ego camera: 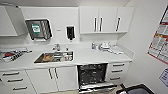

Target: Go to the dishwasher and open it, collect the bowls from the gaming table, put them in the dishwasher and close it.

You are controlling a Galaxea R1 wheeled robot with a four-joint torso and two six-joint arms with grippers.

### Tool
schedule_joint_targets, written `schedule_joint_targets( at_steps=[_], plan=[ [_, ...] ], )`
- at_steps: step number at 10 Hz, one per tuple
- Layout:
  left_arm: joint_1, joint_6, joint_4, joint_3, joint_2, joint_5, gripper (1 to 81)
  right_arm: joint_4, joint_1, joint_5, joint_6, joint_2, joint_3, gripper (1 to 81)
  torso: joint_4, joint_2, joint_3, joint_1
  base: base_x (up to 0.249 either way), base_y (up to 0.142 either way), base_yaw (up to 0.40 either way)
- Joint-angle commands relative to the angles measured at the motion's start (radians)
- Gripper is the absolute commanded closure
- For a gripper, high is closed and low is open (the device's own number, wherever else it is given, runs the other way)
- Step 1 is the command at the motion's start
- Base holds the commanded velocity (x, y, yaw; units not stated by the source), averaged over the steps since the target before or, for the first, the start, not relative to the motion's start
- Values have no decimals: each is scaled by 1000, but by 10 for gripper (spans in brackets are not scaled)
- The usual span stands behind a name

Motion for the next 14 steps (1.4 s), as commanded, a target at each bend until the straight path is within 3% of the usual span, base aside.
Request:
schedule_joint_targets(
  at_steps=[1, 14],
  plan=[
    [-35, 3, -3, 10, -26, 35, 811, -22, 37, -40, -5, -1, 12, 811, 0, 0, 0, 0, 138, 69, 0],
    [-35, 3, -2, 12, -22, 35, 811, -22, 32, -40, -5, 0, 5, 811, 0, 0, 0, 0, 133, 0, 0]
  ],
)
